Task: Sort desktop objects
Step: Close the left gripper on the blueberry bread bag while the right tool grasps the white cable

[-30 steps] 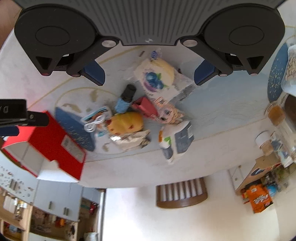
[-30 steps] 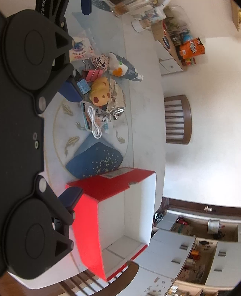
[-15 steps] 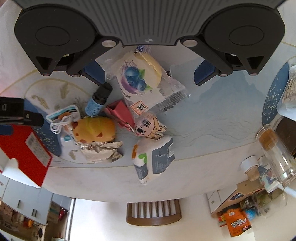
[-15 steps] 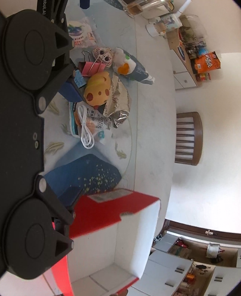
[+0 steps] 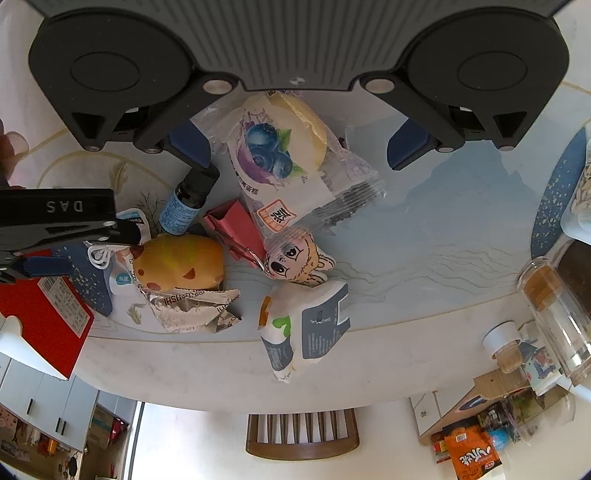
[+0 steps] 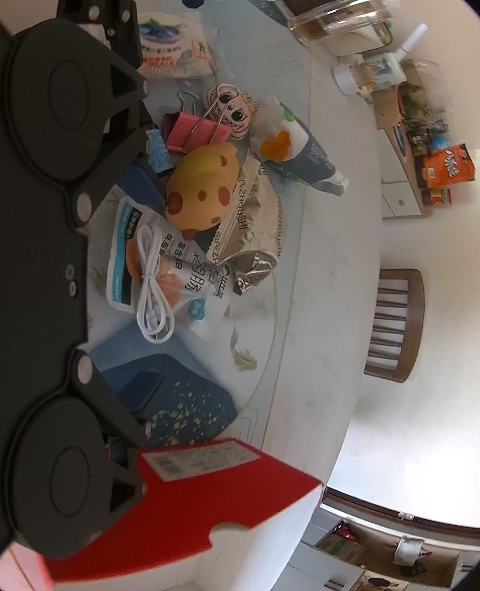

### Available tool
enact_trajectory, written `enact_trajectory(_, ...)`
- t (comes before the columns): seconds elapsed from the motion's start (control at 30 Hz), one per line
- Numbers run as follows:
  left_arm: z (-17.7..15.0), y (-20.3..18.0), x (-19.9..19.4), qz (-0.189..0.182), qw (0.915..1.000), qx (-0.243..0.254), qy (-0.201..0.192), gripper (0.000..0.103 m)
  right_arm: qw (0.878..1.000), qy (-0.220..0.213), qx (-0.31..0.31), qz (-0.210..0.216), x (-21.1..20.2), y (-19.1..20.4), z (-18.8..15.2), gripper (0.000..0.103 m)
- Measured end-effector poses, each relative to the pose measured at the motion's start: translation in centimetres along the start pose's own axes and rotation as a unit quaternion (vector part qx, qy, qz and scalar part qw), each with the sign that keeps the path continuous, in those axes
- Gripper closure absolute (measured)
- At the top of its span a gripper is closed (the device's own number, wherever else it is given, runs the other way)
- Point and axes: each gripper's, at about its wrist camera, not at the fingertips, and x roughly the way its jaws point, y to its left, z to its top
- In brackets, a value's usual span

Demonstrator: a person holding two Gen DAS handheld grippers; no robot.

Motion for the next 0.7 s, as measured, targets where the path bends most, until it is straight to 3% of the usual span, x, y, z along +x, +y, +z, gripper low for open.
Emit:
enact_trajectory(0.23, 0.0, 0.1, 0.2, -0.010, 0.9999, -0.006, 0.004, 0.010, 1.000, 0.016, 0.004, 0.007, 1.0, -0.6, 0.0, 0.011)
enact_trajectory(0.5, -0.1, 0.4, 0.1, -0.020, 0.9997, -0.016, 0.002, 0.019, 0.999, 0.024, 0.015, 0.020, 1.3, -1.0, 0.1, 0.026)
enact_trajectory(0.7, 0.0, 0.5, -0.2, -0.023, 0.9995, -0.019, 0.000, 0.029, 1.000, 0.018, 0.009, 0.010, 0.8, -0.9, 0.1, 0.026)
